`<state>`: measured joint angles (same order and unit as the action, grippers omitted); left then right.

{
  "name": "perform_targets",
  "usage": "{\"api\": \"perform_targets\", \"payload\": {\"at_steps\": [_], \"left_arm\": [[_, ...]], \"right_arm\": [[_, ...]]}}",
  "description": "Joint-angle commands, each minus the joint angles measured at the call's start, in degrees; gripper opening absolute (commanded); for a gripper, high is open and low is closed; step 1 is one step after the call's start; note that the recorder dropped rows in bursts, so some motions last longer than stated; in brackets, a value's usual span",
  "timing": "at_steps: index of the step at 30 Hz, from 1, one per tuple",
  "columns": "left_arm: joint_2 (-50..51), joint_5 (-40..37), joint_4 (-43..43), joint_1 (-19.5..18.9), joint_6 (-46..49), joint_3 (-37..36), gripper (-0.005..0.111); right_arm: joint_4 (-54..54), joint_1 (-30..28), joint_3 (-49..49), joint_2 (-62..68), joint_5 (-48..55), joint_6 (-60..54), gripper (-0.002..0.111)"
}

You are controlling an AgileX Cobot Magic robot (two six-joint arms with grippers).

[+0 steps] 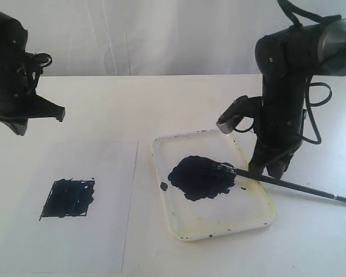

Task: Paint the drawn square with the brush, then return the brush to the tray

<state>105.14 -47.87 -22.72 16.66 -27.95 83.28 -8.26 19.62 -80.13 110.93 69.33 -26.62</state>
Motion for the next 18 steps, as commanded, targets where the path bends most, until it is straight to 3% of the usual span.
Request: {"api": "perform_targets", "payload": {"at_steps": [1,6,11,18], "left_arm": [[-3.6,-9.7,2.3,0.0,4.4,-0.2,0.000],[-6.5,-11.0,8.4,-0.6,10.5,-3.3,0.000],[-8.3,-12.2,22.2,-6.1,19.2,-6.5,0.000],[-9.9,-16.2,24.0,-11.9,22.5,-10.2,0.000]], "right_arm": [[1.3,-0.7,0.3,-1.2,-2.4,9.9,0.000],[9.6,-5.0,0.3,-2.8,-3.8,13.9,0.000],[19.1,-12.0,1.8,-4.1,-3.1,17.4,0.000],[16.1,-17.5,7.4,-6.7,-3.4,20.0,0.000]]}}
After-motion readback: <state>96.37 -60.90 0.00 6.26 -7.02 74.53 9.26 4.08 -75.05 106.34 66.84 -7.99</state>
